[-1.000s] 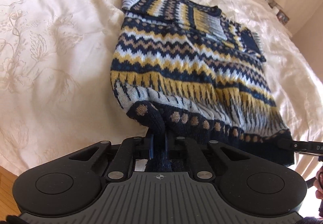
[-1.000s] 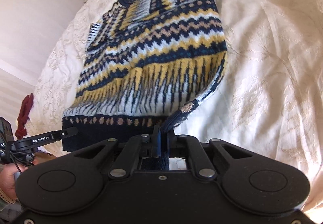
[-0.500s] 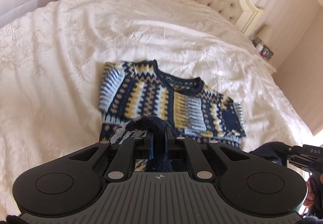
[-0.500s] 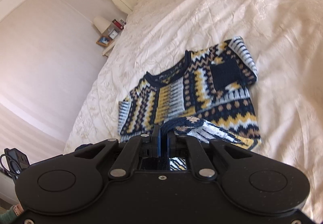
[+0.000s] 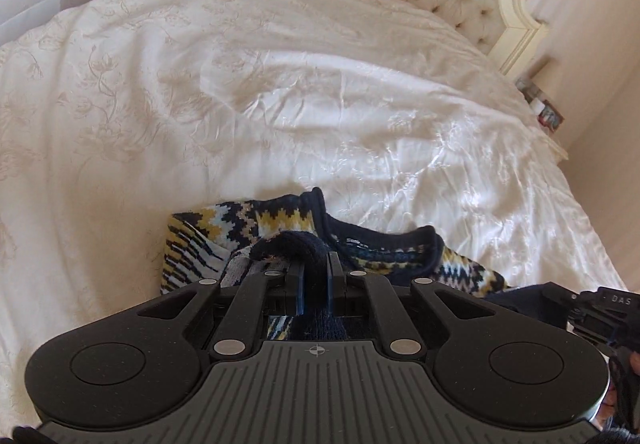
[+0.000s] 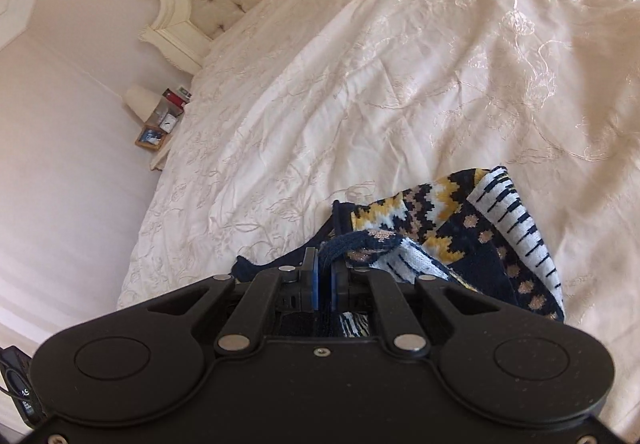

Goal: Fold small clothes
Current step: 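Lift the hem with both grippers and carry it toward the collar, then lower the hem onto the sweater body and open both grippers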

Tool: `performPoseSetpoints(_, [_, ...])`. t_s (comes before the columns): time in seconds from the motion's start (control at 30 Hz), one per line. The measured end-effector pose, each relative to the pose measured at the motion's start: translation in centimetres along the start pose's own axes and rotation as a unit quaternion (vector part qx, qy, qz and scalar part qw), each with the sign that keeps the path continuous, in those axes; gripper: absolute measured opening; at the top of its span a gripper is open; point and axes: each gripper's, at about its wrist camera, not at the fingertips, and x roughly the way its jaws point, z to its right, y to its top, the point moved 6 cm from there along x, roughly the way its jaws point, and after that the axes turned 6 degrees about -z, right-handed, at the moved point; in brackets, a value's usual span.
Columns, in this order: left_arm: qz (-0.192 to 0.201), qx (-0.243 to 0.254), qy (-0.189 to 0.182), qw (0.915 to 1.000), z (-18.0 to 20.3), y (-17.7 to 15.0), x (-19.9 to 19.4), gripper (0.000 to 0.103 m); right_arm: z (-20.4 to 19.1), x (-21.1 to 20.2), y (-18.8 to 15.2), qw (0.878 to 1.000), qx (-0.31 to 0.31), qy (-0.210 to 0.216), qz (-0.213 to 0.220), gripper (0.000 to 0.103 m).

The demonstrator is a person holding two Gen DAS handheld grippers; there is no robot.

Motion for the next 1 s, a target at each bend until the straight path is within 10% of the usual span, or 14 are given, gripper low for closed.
performPoseSetpoints(0.4, [-0.063, -0.048, 0.043, 0.9959, -3.4, 2.2, 7.8, 0.026, 3.2, 8.2, 2.2, 0.995, 0.036, -0.074, -0.056, 0.021])
performPoseSetpoints(1.0, [-0.007, -0.006, 0.11, 0.9938, -3.9, 7.7, 6.7, 0.036, 2.9, 8.5, 5.0, 0.995, 0.012, -0.098, -0.005, 0.057])
